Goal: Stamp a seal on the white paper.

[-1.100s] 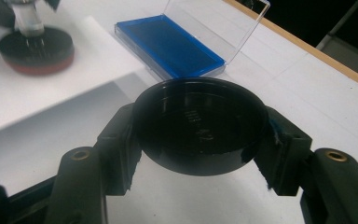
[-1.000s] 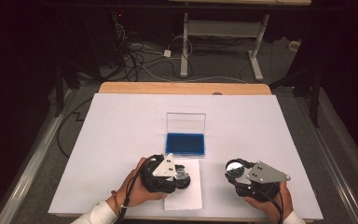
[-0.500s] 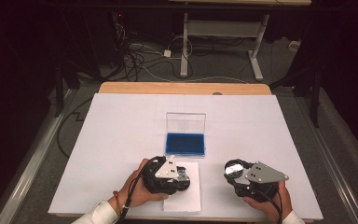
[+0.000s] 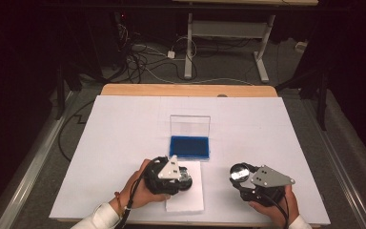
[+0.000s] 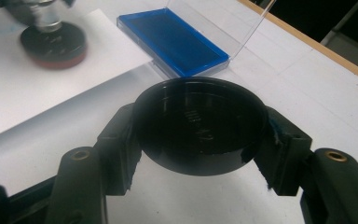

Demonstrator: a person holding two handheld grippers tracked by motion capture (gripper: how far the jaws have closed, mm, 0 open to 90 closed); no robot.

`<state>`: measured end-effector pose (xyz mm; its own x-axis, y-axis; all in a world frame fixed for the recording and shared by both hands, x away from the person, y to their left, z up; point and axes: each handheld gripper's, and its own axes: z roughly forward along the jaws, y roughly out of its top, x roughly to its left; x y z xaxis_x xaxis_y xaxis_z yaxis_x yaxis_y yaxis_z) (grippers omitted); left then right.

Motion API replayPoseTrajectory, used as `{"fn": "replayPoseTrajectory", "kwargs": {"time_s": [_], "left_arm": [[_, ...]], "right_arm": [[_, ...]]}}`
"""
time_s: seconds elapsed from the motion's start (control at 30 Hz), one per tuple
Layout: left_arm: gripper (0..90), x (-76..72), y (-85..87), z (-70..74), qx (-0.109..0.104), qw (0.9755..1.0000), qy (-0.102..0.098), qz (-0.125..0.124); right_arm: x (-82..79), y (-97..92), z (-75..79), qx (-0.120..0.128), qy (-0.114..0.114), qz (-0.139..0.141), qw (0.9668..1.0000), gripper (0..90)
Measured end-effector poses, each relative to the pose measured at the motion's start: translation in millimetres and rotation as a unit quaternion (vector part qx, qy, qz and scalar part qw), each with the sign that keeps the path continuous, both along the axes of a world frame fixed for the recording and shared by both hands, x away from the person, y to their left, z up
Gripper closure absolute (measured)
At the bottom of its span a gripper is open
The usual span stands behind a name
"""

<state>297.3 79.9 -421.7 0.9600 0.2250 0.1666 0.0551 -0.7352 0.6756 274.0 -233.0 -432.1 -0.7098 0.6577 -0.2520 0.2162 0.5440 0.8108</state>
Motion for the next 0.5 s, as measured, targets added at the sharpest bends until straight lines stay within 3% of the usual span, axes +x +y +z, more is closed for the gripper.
{"fn": "replayPoseTrajectory", "kwargs": {"time_s": [0.03, 0.07, 0.1, 0.2, 0.27, 0.33, 0.37, 0.5], "left_arm": [[54.5, 0.0, 0.0, 0.0, 0.0, 1.0, 0.0, 0.0], [54.5, 6.1, 1.3, -0.2, -0.004, 0.9998, 0.008, 0.02], [54.5, 17.6, 8.6, -3.3, -0.025, 0.9979, 0.037, 0.046], [54.5, 8.6, 6.5, -1.8, -0.022, 0.9992, 0.033, 0.011], [54.5, 8.0, 5.8, -1.3, -0.043, 0.9978, 0.051, 0.004], [54.5, 3.3, 3.3, 1.2, -0.037, 0.9981, 0.047, -0.012], [54.5, 1.7, 1.8, 1.5, -0.028, 0.9989, 0.036, -0.007], [54.5, 1.9, 1.0, -1.8, -0.027, 0.9987, 0.043, -0.004]], "right_arm": [[-0.3, -0.2, 0.0, 0.0, -0.001, 0.001, 1.0, 38.9], [-0.3, -0.2, 0.0, 0.0, -0.001, 0.001, 1.0, 38.9], [1.1, -0.6, -0.6, 0.001, 0.003, -0.001, 1.0, 38.9], [-0.2, -0.5, -0.5, -0.002, 0.0, 0.0, 1.0, 38.9], [0.4, -0.9, -0.4, 0.0, 0.0, -0.002, 1.0, 38.9], [1.2, -1.3, -0.3, 0.001, 0.002, -0.002, 1.0, 38.9], [0.6, -0.9, -0.5, 0.0, 0.001, -0.002, 1.0, 38.9], [0.3, -0.9, -0.1, 0.002, 0.001, -0.002, 1.0, 39.0]]}}
